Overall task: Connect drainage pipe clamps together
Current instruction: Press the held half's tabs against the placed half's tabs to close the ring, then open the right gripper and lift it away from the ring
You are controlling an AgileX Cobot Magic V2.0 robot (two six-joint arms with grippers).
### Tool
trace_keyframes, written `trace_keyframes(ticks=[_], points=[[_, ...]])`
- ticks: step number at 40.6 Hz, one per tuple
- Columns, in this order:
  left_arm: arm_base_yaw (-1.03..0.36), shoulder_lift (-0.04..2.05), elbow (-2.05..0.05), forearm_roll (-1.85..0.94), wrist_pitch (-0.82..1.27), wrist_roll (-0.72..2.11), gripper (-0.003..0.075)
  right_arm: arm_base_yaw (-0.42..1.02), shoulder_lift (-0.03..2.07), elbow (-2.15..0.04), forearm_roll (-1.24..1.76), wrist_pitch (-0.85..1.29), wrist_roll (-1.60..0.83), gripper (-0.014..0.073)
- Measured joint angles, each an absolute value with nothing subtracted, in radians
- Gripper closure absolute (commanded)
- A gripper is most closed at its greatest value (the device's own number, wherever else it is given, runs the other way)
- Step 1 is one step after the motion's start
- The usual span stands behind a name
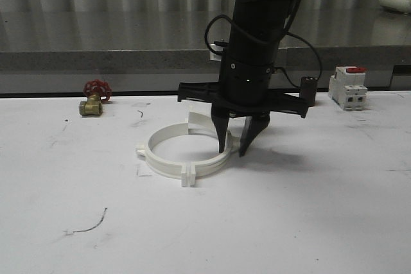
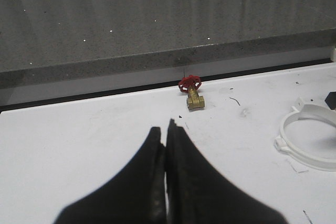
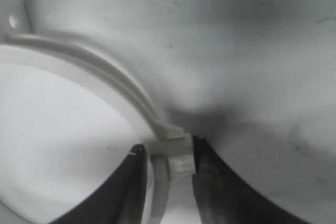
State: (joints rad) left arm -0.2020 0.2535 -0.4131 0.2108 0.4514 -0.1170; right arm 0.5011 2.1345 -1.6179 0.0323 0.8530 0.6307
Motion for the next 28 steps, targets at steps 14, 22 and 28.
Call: trace_keyframes(ticks=[14,22,28], points=[[-0.202,0.253,-0.413,0.211,0.451,-0.117,0.0741,0.501,2.135,-1.618,0.032,0.853,0.633,0.0211],[-0.202,0.253,-0.413,0.211,0.451,-0.117,0.0741,0.501,2.128,-1.618,0.032,0.851,0.635,0.0191],[-0.202,0.253,-0.413,0.211,0.451,-0.117,0.0741,0.501,2.08,-1.618,0.005,0.863,0.635,0.0193]])
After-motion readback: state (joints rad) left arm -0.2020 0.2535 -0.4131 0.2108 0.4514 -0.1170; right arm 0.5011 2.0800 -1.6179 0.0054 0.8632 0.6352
